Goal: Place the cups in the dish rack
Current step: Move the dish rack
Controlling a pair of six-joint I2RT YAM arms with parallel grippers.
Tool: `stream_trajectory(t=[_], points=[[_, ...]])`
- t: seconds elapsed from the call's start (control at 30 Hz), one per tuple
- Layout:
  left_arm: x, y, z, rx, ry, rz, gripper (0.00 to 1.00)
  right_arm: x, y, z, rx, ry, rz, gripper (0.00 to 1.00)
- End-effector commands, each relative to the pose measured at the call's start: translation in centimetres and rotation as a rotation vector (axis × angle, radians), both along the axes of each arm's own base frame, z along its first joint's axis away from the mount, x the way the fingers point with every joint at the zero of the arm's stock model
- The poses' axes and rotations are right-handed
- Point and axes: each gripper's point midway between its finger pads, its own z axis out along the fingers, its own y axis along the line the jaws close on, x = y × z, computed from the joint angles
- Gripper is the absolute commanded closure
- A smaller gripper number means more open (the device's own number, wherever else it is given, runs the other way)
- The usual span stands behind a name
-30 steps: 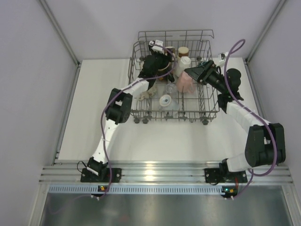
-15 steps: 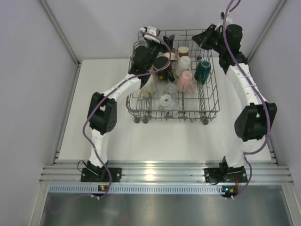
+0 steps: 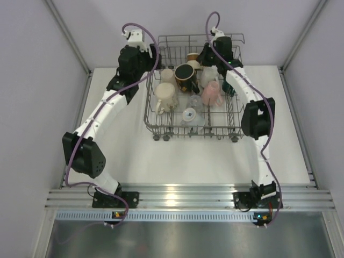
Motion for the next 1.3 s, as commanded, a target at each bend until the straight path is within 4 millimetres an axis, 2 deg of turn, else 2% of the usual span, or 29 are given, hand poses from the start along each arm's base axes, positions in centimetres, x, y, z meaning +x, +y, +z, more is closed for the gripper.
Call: stream_trajectory(t=[0.0,0.03,0.1,0.13,0.23,0.37,0.53,0.77,0.9,0.93,1.0,1.07,1.13,1.17,1.2,1.23,1.27], points=[[-1.2,4.6,-4.6,0.011,0.227,0.088,0.25,1.3,2.0,1.5,-0.043,-0.114,-0.014,1.0],[-0.6,6.3,-5.0,-0.003,0.245,0.12,0.25,1.7,2.1,0.7,-0.057,-0.117,-0.022,1.0],[-0.3,7.6,-6.1,-0.004,0.284,0.141,0.25,2.2,2.6,0.3,-0.07,-0.139,-0.045,1.0],[0.1,8.6,-7.3,0.0,0.32,0.158,0.25,2.4,2.9,-0.4,-0.074,-0.134,-0.044,1.0],[0.6,9.0,-9.8,0.006,0.386,0.132,0.27,2.3,3.3,-0.6,-0.078,-0.14,-0.041,1.0],[0.9,6.7,-12.0,-0.005,0.445,-0.001,0.31,2.3,3.0,-0.4,-0.104,-0.158,-0.059,1.0],[0.1,4.1,-11.8,-0.013,0.444,-0.156,0.31,2.4,2.2,0.3,-0.119,-0.179,-0.07,1.0],[-0.5,4.4,-11.3,0.015,0.426,-0.141,0.29,2.1,1.6,1.5,-0.107,-0.197,-0.078,1.0],[-0.2,5.4,-12.8,0.04,0.459,-0.078,0.31,1.3,1.1,3.0,-0.096,-0.211,-0.075,1.0],[-0.2,5.5,-13.2,0.041,0.468,-0.073,0.33,0.8,0.9,4.0,-0.099,-0.222,-0.073,1.0],[-0.1,5.4,-14.2,0.043,0.489,-0.075,0.37,0.2,0.6,4.6,-0.108,-0.226,-0.075,1.0],[-0.2,5.1,-14.8,0.045,0.5,-0.091,0.48,-0.7,0.0,6.0,-0.123,-0.243,-0.081,0.99],[-0.3,4.5,-15.2,0.055,0.506,-0.117,0.59,-1.9,-1.2,6.8,-0.143,-0.227,-0.105,0.94],[-0.4,4.3,-15.3,0.06,0.507,-0.128,0.7,-2.2,-2.2,7.2,-0.151,-0.214,-0.141,0.91],[-0.6,3.9,-15.4,0.072,0.505,-0.144,0.75,-2.6,-3.4,7.4,-0.158,-0.194,-0.168,0.85],[-0.6,3.8,-15.2,0.077,0.499,-0.147,0.81,-4.0,-4.4,8.3,-0.158,-0.162,-0.184,0.81],[-0.7,3.6,-15.2,0.082,0.499,-0.152,0.93,-4.7,-5.7,8.7,-0.173,-0.138,-0.21,0.77]])
